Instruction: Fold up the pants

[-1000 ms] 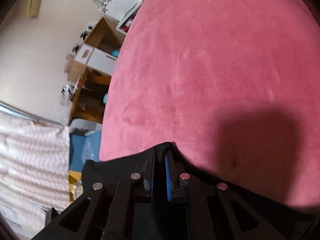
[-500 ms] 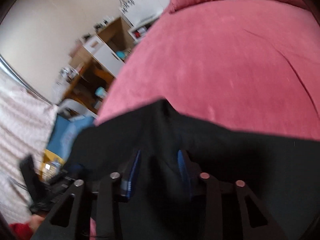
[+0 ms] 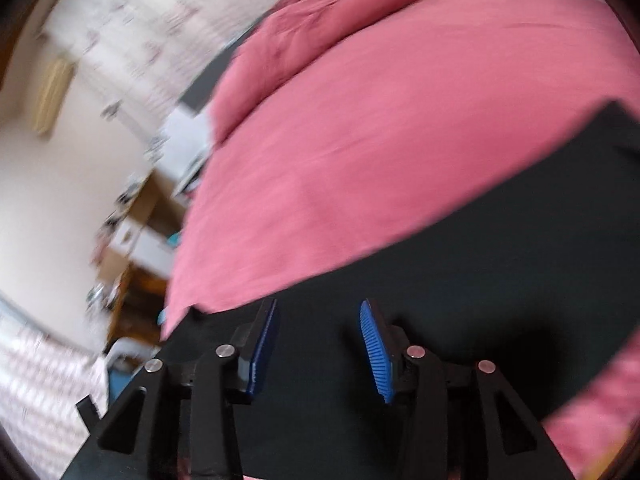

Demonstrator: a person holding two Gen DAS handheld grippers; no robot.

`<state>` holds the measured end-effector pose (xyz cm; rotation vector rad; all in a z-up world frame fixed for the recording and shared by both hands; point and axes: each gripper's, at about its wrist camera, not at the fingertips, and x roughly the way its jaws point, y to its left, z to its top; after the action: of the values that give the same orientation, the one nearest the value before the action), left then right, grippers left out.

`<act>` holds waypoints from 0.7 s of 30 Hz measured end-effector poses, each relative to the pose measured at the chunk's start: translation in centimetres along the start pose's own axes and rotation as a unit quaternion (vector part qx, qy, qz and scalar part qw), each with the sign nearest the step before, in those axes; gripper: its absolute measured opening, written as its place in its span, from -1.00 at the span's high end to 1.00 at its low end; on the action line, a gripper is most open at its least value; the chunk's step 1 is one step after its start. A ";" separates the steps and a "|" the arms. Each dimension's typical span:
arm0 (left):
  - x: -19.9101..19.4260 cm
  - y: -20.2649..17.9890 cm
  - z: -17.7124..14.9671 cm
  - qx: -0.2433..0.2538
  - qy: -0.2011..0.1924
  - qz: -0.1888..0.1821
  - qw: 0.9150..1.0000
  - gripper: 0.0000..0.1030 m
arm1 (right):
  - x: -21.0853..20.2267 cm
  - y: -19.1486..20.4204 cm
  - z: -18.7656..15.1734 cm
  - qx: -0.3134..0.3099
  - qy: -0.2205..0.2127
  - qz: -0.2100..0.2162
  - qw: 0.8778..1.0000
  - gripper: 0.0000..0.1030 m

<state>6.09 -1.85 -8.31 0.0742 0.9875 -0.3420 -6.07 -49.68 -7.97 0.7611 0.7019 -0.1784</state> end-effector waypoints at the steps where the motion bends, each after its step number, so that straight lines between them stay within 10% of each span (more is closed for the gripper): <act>1: 0.4 -0.9 0.2 0.009 0.004 -0.005 1.000 0.37 | -1.2 -1.9 0.4 0.010 -0.007 -0.022 1.000 0.07; 6: 1.1 -4.1 0.9 0.048 0.007 -0.019 0.999 0.37 | -7.4 -11.5 1.2 0.072 -0.043 -0.098 0.992 -0.02; 12: 2.0 -6.4 1.4 0.070 0.018 -0.021 0.997 0.37 | -10.7 -20.6 2.1 0.174 -0.077 -0.089 0.978 -0.13; 21: 2.7 -7.6 0.7 0.092 0.036 -0.004 0.995 0.37 | -9.4 -22.5 2.6 0.204 -0.112 -0.076 0.970 -0.28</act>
<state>5.65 -9.86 -9.46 0.2519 1.0258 -0.4391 -20.63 -68.60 -13.42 1.0608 0.5124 -0.5523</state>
